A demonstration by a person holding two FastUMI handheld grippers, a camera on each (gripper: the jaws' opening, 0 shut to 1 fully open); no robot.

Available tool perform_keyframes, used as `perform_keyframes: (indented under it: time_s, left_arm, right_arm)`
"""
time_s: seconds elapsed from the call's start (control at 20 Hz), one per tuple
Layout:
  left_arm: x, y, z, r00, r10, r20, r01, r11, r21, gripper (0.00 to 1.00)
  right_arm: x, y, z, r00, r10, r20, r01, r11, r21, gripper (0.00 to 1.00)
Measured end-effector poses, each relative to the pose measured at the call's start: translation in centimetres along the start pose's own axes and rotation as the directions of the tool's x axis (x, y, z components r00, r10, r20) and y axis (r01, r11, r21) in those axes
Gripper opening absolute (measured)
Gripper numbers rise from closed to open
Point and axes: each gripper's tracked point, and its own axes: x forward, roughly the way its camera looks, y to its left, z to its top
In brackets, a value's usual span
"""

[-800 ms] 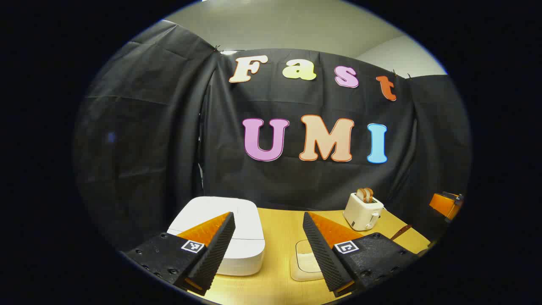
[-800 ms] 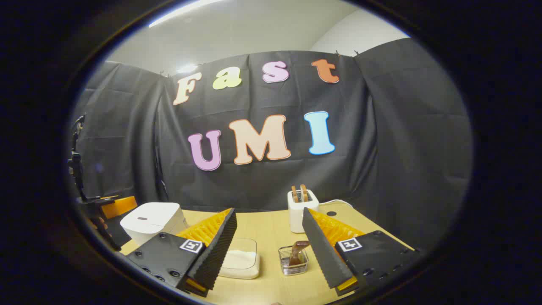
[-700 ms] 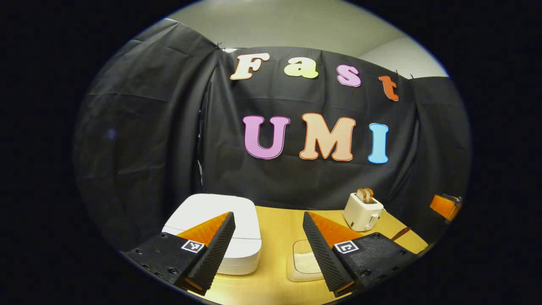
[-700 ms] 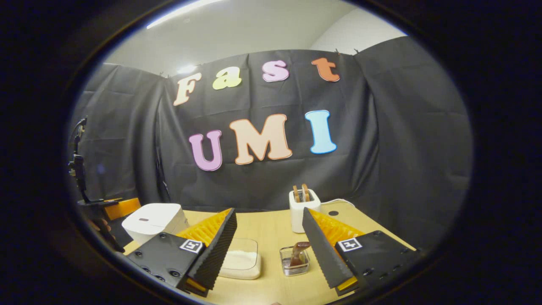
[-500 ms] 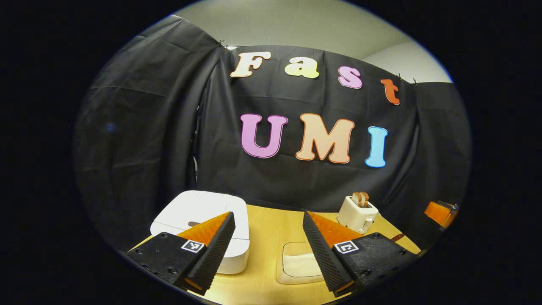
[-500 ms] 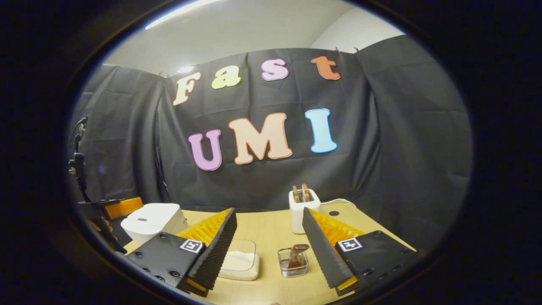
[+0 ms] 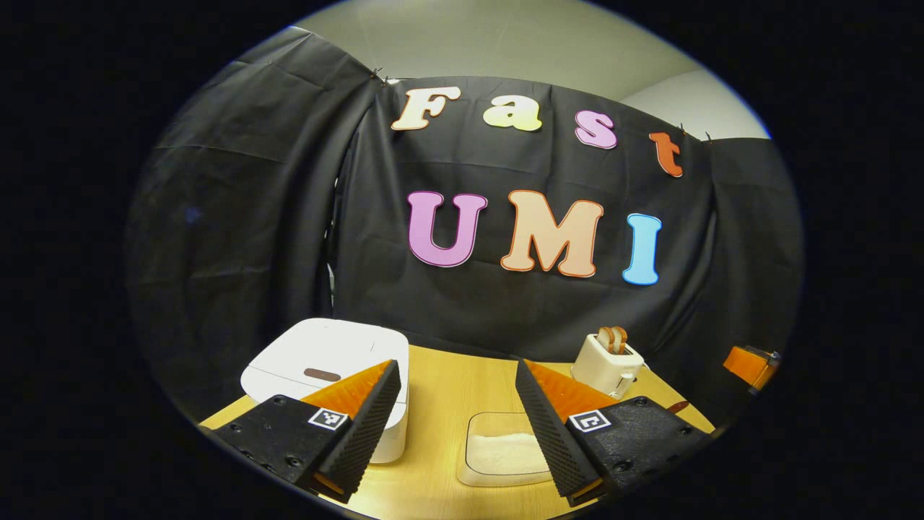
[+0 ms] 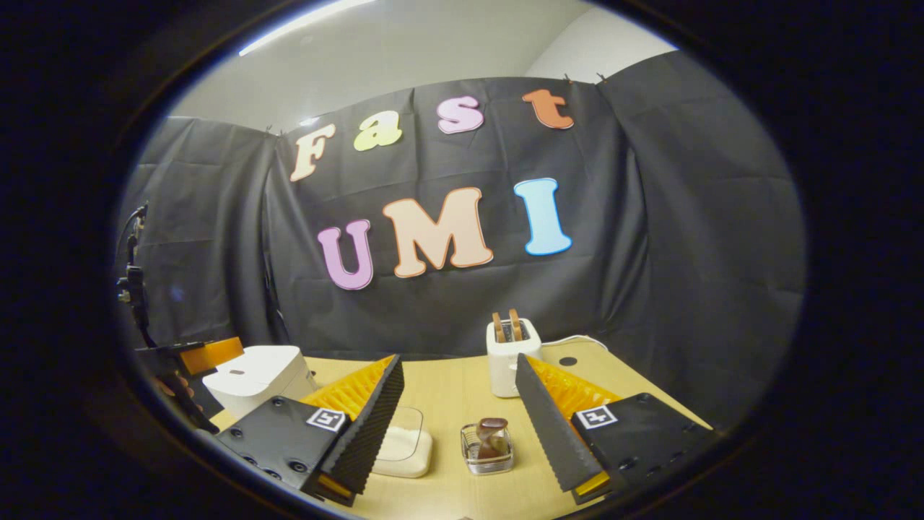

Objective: Close the left gripper, press the button to open the rice cooker; take a wooden spoon from the chopstick holder with the right hand, scoop a spoonful of rice and pour it into the rice cooker, then put the wooden spoon back into the chopstick holder.

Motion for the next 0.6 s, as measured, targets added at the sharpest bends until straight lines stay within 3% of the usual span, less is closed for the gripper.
perform_keyframes:
  time_s: [0.05,0.45,0.6]
  left_arm:
    - [0.0,0.3,0.0,1.000,0.012,0.001,-0.012,1.000,0.003,0.95]
    - [-1.2,4.9,-0.2,0.994,0.111,-0.019,-0.110,0.994,0.015,0.94]
    - [-1.6,6.9,0.0,0.993,0.117,-0.030,-0.117,0.993,0.019,0.92]
  right_arm:
    - [0.2,-0.1,0.0,1.000,0.002,-0.005,-0.002,1.000,0.000,0.99]
    - [1.1,1.6,-0.6,0.999,0.047,-0.019,-0.047,0.999,0.003,0.99]
    - [1.2,2.9,-0.6,0.999,0.044,-0.019,-0.044,0.999,-0.009,0.99]
